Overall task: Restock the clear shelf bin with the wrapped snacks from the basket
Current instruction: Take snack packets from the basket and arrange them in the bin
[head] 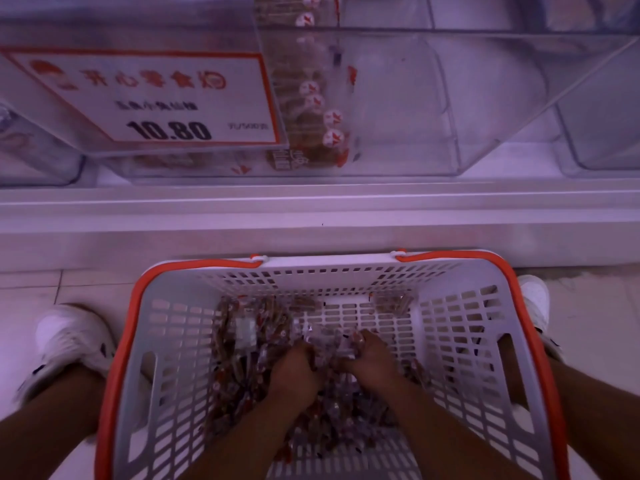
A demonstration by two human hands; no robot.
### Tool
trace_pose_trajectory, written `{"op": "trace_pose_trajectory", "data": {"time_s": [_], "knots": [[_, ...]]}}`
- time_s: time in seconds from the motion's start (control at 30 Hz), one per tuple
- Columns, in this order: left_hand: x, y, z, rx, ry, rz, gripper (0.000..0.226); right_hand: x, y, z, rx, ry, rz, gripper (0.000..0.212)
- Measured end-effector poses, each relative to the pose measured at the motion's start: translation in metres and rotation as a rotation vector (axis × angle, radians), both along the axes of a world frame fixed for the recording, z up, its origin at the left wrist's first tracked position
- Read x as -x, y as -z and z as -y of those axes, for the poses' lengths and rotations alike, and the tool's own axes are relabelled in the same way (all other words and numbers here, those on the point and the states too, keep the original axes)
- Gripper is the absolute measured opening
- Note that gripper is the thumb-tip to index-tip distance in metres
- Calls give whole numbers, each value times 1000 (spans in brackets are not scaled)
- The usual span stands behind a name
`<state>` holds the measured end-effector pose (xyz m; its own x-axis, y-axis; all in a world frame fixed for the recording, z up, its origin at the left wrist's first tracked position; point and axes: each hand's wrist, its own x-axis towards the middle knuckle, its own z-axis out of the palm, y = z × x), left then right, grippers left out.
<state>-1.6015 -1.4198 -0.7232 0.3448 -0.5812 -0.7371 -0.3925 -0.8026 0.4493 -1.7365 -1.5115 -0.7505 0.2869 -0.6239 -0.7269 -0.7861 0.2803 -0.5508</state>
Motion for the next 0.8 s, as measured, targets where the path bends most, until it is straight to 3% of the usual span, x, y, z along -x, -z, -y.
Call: {"op": "trace_pose_trajectory", "data": {"time_s": [0.17, 0.23, 0.33, 0.4, 0.43, 0.53, 0.63, 0.8], "knots": [[-14, -23, 6, 87, -197, -156, 7, 9, -25, 19, -190, 233, 121, 32], [-28, -49, 13, 153, -227, -148, 8, 5, -54, 34, -208, 192, 175, 32], [-48, -98, 26, 316, -116, -169, 21, -1, -110, 56, -182, 159, 201, 55], [-56, -136, 34, 341, -125, -255, 18, -6, -156, 63, -209, 131, 282, 47], [-57, -156, 35, 330, -173, -317, 10, -7, -181, 64, -214, 95, 318, 36], [-51, -218, 32, 198, -365, -608, 41, -14, -254, 53, -196, 37, 500, 16], [-39, -275, 16, 263, -280, -968, 53, -18, -308, 32, -132, 77, 669, 35], [-31, -318, -8, 452, -408, -856, 51, -18, -358, 5, -10, 124, 780, 28]]}}
